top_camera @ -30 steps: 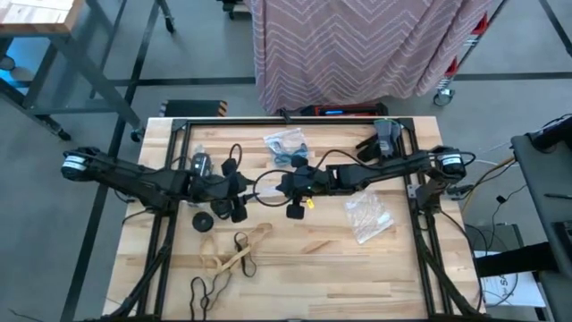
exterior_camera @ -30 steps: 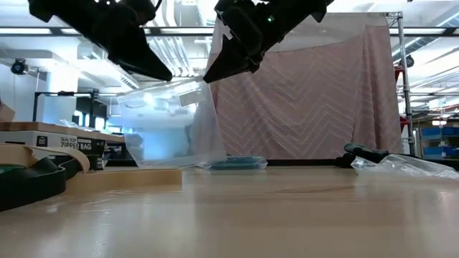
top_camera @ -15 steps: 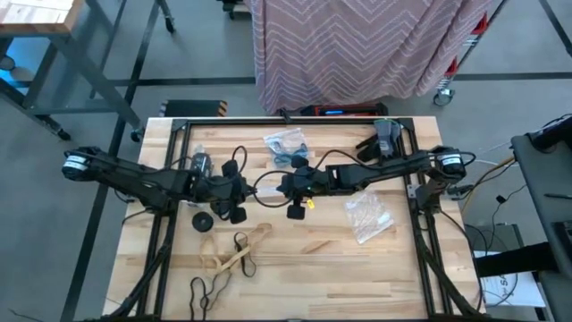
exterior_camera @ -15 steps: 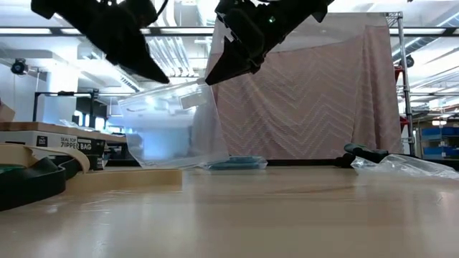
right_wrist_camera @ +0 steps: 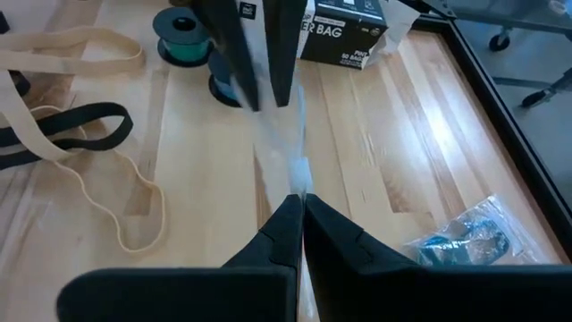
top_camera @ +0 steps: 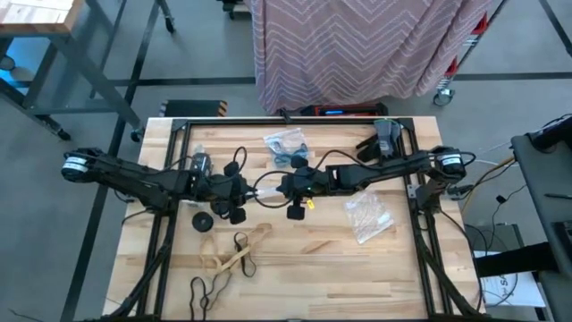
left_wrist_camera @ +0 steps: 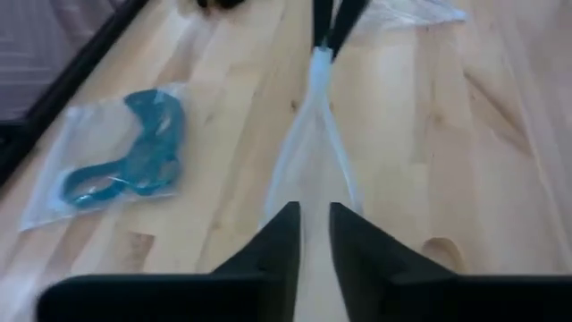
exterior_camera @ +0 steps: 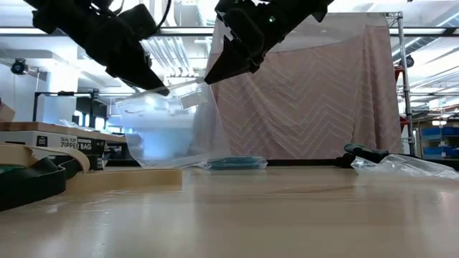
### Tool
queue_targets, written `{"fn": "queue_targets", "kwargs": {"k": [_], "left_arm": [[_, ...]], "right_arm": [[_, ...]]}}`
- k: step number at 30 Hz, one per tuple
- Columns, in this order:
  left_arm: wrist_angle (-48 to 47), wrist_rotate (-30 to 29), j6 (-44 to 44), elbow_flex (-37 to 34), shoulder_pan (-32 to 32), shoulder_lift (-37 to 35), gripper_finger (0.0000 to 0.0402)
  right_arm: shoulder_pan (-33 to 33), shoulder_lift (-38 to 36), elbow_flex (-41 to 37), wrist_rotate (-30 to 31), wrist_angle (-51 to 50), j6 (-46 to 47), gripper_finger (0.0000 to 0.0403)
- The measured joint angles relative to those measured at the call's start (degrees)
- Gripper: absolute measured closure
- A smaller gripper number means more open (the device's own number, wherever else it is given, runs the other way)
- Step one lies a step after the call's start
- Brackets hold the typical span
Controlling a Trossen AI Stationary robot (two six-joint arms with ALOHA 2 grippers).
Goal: Sort rubber bands
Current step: Open the transparent zip bag
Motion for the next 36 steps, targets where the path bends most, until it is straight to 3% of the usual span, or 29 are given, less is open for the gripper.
{"fn": "queue_targets", "kwargs": {"k": [4, 8, 14, 19, 32, 36], "left_arm": [[0.03, 1.35, 3.12, 0.0, 2.34, 0.0, 0.0282], [1.32, 10.09, 7.48, 0.0, 6.62, 0.19, 0.0238], [2.23, 11.99, 12.11, 0.0, 12.51, 1.04, 0.0219], [4.06, 16.12, 13.31, 0.0, 13.57, 1.09, 0.0203], [1.65, 15.62, 12.54, 0.15, 13.52, 3.7, 0.0164], [1.59, 11.71, 13.88, 1.11, 13.55, 4.47, 0.0147]], "right_arm": [[-0.02, 0.0, 0.75, 0.02, 0.76, -0.06, 0.0403], [-0.14, -0.07, 0.73, 0.0, 3.55, -0.85, 0.0403], [-0.35, -0.07, 0.71, 0.12, 3.73, -1.14, 0.0403], [-0.8, 1.86, 0.6, 2.16, 4.25, -0.65, 0.0403], [-1.11, 4.72, 4.31, 4.03, 4.09, 0.94, 0.0403], [-1.16, 4.72, 4.9, 4.07, 4.09, 1.03, 0.0403]]}}
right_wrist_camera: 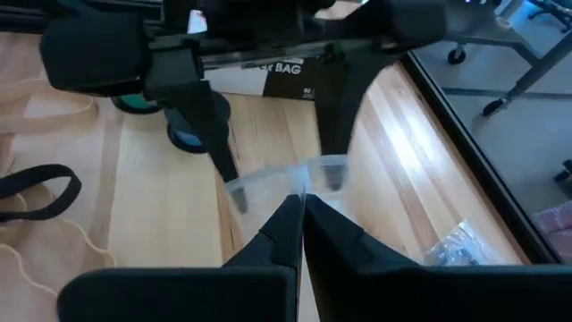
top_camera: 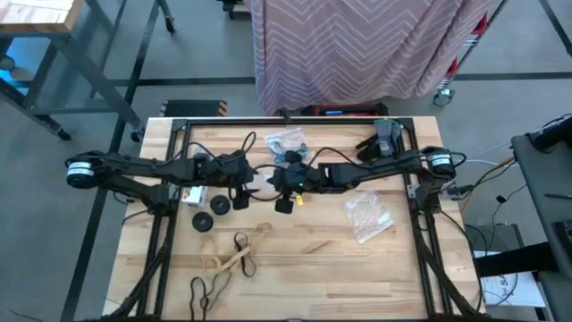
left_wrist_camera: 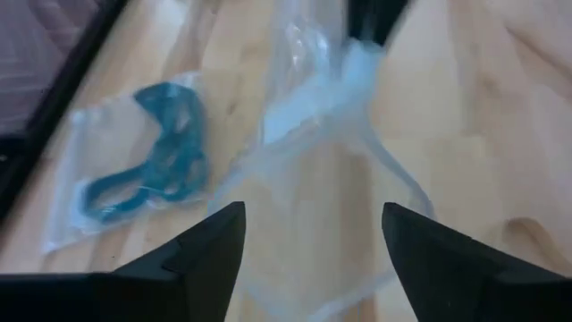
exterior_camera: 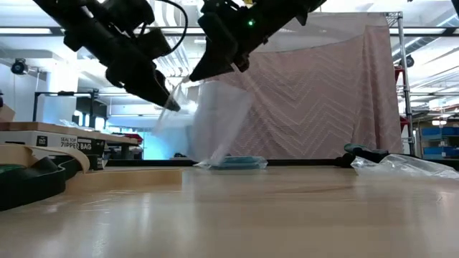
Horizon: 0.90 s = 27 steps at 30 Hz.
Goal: Sort rubber bands
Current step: Open the transparent zip bag
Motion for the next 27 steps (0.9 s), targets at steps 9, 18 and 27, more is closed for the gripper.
{"fn": "queue_targets", "kwargs": {"k": [9, 18, 27], "left_arm": [[0.43, 0.05, 0.56, 0.78, -0.02, -0.54, 0.0096], [-2.65, 0.4, -2.08, 1.64, -0.35, 1.73, 0.0058], [-19.24, 0.35, -4.06, 11.06, -4.83, -0.71, 0.0062]], "right_arm": [[0.0, -0.02, 0.0, -0.02, -1.72, 0.95, 0.0403], [0.04, -0.02, -0.02, -0.07, -1.67, 1.49, 0.0403], [0.74, -0.44, -0.02, -0.09, -0.97, 3.51, 0.0403]]}}
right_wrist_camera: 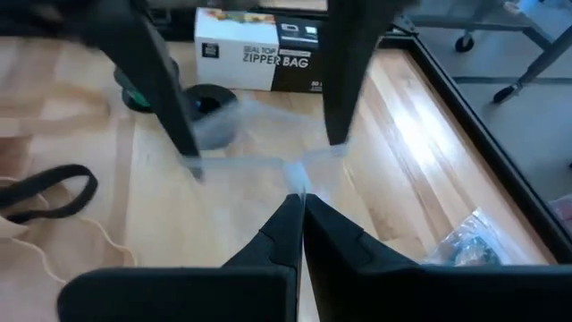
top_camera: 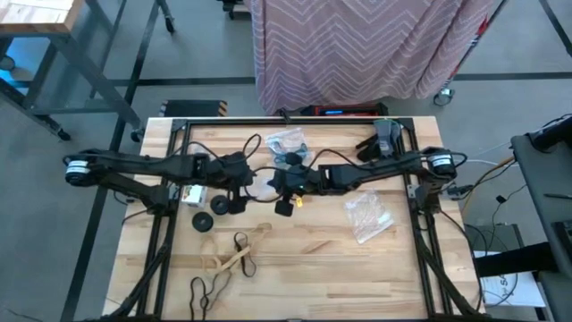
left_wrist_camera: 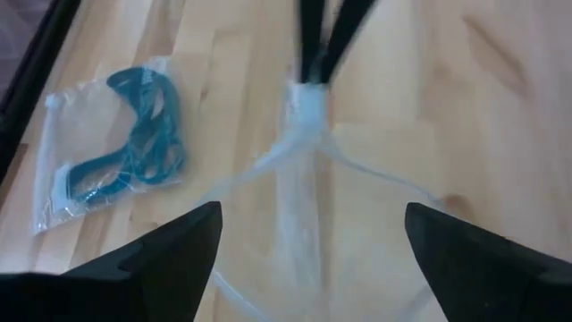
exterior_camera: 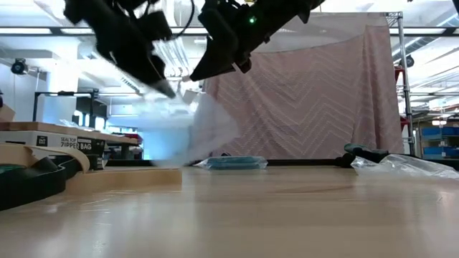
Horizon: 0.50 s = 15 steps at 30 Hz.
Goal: Sort rubber bands
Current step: Open the transparent zip bag, then put the brown rubberband into the transparent zip bag
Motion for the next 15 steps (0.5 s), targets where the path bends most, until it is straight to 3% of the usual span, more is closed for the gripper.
{"fn": "queue_targets", "kwargs": {"k": [8, 15], "left_arm": [[-17.84, -4.01, -2.7, 13.47, -8.03, -1.64, 0.0083], [-24.16, -9.59, -8.99, 14.38, -12.41, -2.04, 0.0091]], "right_arm": [[2.55, 0.48, -0.03, 0.39, 4.02, 9.21, 0.0403], [4.4, 2.61, -2.01, 2.29, 3.72, 10.98, 0.0403]]}}
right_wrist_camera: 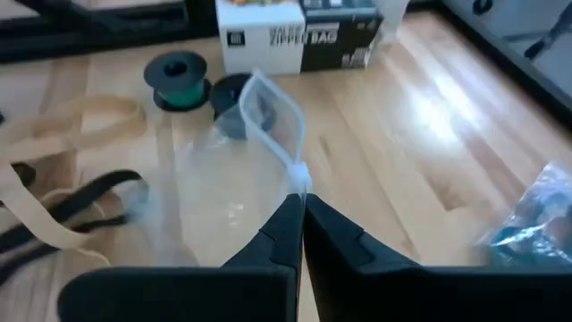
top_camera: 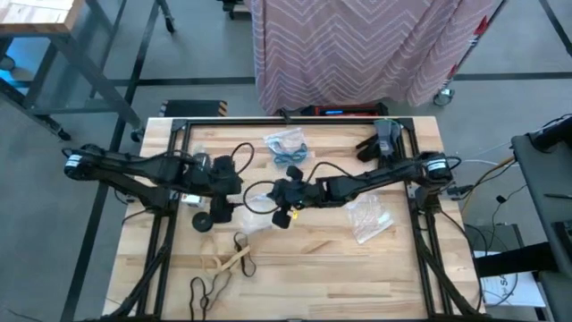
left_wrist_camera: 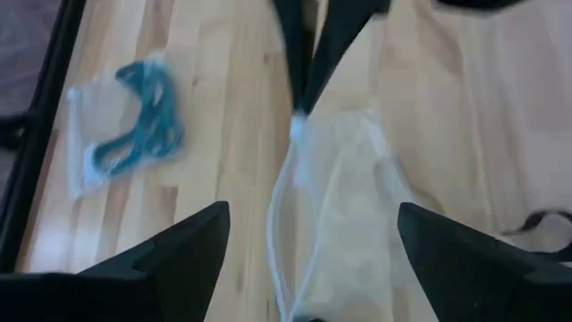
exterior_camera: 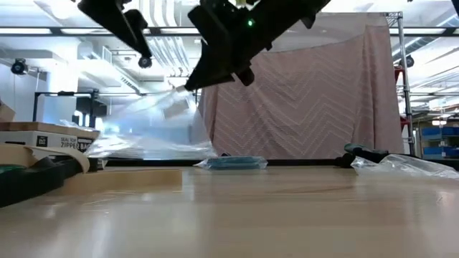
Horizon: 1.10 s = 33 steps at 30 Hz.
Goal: Sort rubber bands
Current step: Put the brown rubberband into the transparent zip bag
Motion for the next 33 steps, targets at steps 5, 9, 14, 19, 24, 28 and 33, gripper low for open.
{"fn": "queue_targets", "kwargs": {"k": [5, 9, 14, 19, 24, 28, 33], "left_arm": [[-4.33, -2.36, -5.16, -0.19, -2.55, -0.8, 0.0091], [-4.67, -2.44, -6.77, -0.21, -4.04, -2.37, 0.0096], [-5.62, -5.46, -8.58, -0.27, -5.68, -6.71, 0.0107], [-5.29, -10.88, -10.64, -0.89, -7.59, -10.6, 0.0121], [-3.53, -9.66, -14.48, -2.89, -8.91, -11.51, 0.0136], [0.25, -8.68, -18.0, -6.27, -13.59, -10.96, 0.0144], [3.15, -8.84, -28.19, -8.09, -22.83, -7.13, 0.0143]], "right_arm": [[0.65, -0.1, -0.17, 2.21, 2.83, -4.87, 0.0403], [0.52, -0.36, -0.12, 2.77, 9.02, -11.92, 0.0403], [0.6, -0.36, -0.11, 2.68, 11.94, -18.2, 0.0403], [0.65, -0.26, -0.24, 2.72, 11.99, -20.08, 0.0403], [0.65, -0.14, -0.24, 2.6, 11.96, -19.89, 0.0403], [0.65, -0.14, -0.24, 2.47, 11.58, -20.58, 0.0403], [-0.58, -0.14, -0.24, 2.6, 8.58, -16.56, 0.0403]]}}
